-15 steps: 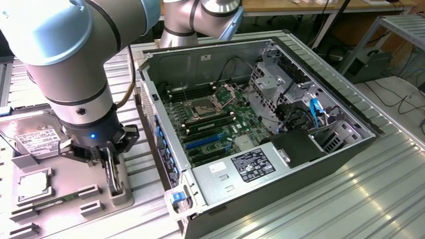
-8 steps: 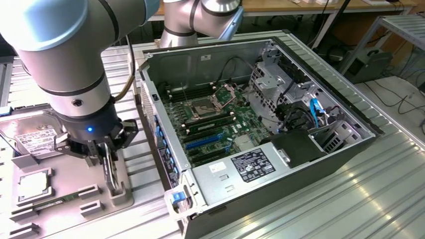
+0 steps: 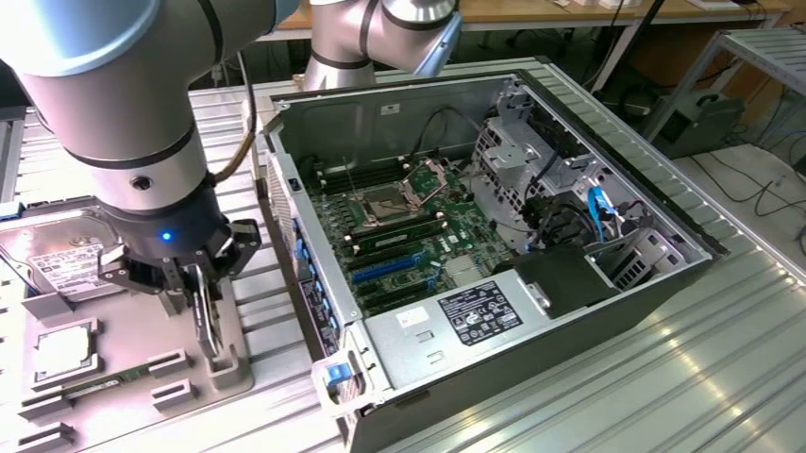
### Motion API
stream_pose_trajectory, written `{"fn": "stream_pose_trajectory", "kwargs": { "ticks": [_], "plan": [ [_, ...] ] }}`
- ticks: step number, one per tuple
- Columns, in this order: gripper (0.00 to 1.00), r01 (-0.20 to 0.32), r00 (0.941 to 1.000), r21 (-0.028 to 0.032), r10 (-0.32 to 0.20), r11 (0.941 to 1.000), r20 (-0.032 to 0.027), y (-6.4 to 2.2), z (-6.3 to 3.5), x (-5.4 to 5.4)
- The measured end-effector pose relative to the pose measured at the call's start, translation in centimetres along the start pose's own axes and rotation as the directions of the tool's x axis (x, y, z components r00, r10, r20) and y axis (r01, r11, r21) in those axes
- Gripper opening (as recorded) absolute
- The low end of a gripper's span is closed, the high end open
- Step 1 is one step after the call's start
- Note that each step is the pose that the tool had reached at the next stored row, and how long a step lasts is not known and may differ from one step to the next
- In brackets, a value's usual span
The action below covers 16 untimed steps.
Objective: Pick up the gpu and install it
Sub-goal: 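Pick up the gpu and move the gpu toward the slot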
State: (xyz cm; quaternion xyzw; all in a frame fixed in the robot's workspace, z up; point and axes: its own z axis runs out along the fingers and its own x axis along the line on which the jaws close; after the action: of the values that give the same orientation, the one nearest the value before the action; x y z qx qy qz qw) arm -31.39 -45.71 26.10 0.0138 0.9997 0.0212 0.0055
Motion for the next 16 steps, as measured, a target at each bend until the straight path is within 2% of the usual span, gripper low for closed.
{"fn": "stream_pose_trajectory", "kwargs": {
  "ticks": [16],
  "plan": [
    [0.28,0.0,1.0,-0.0005,0.0,1.0,0.0001,0.09,-2.16,0.0]
  ]
}}
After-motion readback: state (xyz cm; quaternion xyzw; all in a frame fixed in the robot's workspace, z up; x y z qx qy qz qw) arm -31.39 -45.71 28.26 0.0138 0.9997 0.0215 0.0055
